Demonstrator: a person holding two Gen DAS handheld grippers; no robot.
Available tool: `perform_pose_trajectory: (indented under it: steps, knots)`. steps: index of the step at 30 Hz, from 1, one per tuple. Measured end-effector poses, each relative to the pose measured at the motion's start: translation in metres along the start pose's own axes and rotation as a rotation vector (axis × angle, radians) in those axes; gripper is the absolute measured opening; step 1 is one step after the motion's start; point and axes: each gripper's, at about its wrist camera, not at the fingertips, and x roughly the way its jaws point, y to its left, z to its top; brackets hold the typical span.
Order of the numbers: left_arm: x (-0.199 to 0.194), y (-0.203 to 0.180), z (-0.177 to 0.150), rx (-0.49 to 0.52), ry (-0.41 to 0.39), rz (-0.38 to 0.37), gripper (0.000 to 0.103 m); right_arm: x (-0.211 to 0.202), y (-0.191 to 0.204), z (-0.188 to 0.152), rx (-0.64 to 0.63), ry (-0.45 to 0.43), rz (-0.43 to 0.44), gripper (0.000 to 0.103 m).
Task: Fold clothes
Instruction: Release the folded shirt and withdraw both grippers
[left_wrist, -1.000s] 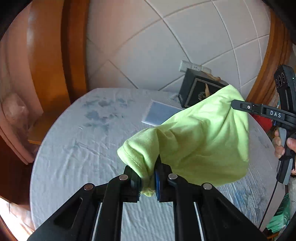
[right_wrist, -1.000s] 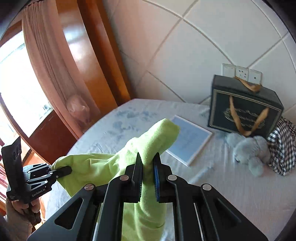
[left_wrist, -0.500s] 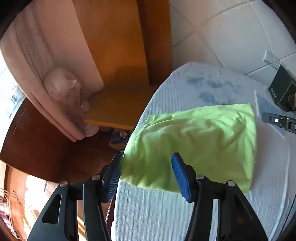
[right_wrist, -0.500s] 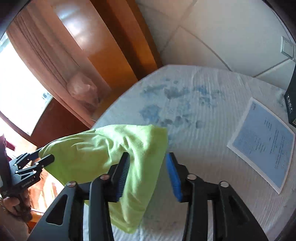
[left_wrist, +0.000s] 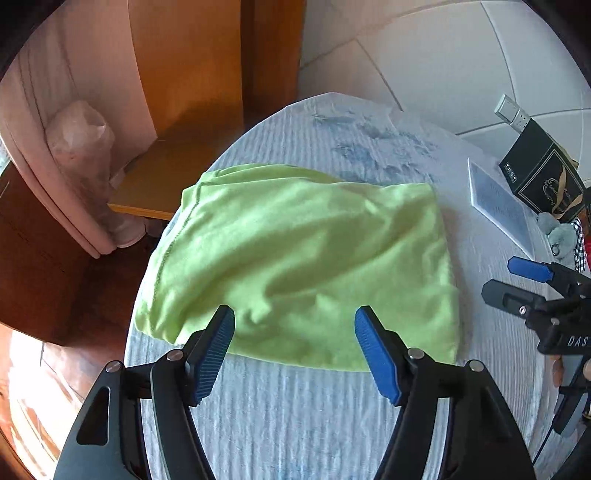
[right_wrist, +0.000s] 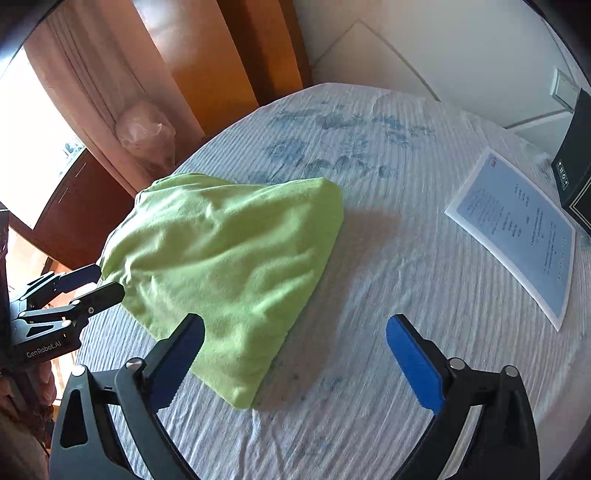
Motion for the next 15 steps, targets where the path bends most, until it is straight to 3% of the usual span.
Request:
perform_pose_trajectory:
  steps: [2,15]
  knots:
    - [-0.003,-0.005,-0.001,-0.012,-0.003,-0.016,0.069,-0.005,0.007,-0.006,-0.009,-0.006,-0.024,0.102]
    - [-0.018,-0.011,-0.008,0.036,-0.026,0.072,0.073,-0.014,0.029,-0.026,-0.009,0.005,-0.099,0.103]
